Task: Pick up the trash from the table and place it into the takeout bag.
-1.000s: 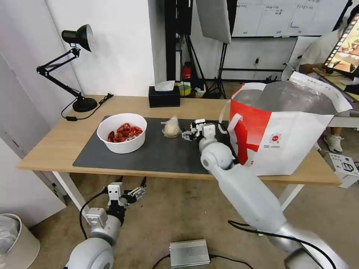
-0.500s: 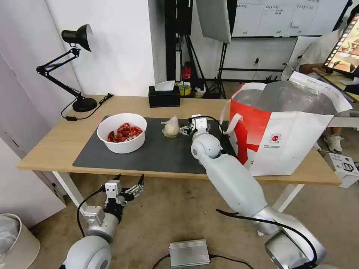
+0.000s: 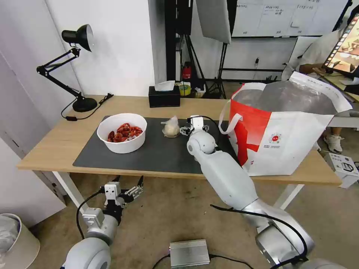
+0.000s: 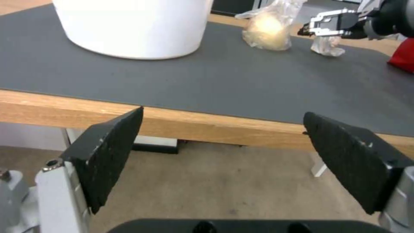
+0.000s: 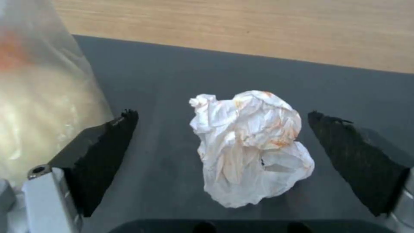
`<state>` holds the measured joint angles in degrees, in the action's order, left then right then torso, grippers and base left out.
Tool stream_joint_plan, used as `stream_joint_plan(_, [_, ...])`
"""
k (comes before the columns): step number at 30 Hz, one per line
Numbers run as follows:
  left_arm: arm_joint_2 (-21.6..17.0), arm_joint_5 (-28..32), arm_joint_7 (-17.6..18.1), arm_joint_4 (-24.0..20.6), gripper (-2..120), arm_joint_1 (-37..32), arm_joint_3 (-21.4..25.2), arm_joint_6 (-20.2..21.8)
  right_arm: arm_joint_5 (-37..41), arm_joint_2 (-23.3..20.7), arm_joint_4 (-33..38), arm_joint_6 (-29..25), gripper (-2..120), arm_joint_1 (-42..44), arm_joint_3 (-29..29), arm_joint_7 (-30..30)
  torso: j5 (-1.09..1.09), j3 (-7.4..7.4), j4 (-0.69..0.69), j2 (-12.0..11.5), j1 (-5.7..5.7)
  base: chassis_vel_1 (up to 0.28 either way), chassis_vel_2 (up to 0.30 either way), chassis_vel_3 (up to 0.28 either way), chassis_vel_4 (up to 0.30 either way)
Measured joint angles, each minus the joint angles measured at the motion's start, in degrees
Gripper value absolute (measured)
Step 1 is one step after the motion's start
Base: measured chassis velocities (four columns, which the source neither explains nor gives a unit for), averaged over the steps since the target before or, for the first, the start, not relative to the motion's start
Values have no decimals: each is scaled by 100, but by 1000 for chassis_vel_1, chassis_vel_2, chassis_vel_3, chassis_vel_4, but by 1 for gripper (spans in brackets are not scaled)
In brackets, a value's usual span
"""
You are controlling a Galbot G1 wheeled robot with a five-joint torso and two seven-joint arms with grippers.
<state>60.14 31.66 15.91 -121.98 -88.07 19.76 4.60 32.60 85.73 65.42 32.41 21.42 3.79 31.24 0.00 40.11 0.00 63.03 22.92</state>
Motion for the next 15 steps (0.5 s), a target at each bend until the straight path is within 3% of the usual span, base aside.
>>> stream_joint_plan(15, [-49,7,0,-4,100,2,41,-11,191,212,-363,1,96,-138,-131,88,0,0,0,0,0,0,0,0,0])
